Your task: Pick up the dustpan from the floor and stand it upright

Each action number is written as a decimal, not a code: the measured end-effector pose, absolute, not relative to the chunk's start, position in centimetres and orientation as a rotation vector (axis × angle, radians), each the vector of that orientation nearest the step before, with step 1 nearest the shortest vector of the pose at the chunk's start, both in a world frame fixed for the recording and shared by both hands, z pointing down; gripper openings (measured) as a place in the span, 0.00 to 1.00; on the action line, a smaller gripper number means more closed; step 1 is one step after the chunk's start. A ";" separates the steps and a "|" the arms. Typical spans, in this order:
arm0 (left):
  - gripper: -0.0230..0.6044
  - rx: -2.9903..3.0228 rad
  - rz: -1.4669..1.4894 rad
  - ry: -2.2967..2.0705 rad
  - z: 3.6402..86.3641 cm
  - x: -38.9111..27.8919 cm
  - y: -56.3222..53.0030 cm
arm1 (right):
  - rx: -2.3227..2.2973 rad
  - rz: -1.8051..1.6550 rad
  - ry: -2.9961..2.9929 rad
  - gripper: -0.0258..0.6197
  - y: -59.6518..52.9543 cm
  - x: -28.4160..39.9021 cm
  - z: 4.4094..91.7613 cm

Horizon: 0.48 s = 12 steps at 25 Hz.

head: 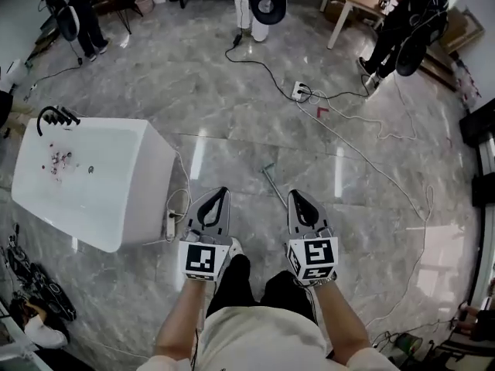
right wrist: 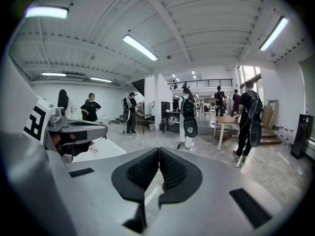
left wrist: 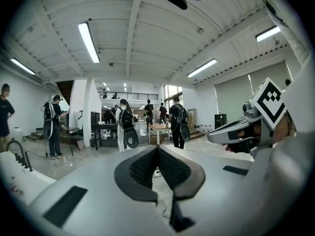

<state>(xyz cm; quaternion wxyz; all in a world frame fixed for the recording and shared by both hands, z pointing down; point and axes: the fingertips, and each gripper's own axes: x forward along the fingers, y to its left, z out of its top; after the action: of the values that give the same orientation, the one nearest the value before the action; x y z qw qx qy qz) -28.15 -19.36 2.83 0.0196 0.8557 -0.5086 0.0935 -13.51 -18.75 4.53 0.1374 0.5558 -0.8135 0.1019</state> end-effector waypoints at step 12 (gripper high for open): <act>0.05 2.497 0.247 -1.540 21.4 -23.3 -32.9 | 1.475 0.542 -2.263 0.07 -32.7 -8.7 24.1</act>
<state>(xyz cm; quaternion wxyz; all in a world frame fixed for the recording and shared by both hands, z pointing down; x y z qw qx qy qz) -23.26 -32.93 21.43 0.0983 0.8440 -0.5206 0.0835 -8.68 -32.68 24.15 0.1923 0.5254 -0.8060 0.1931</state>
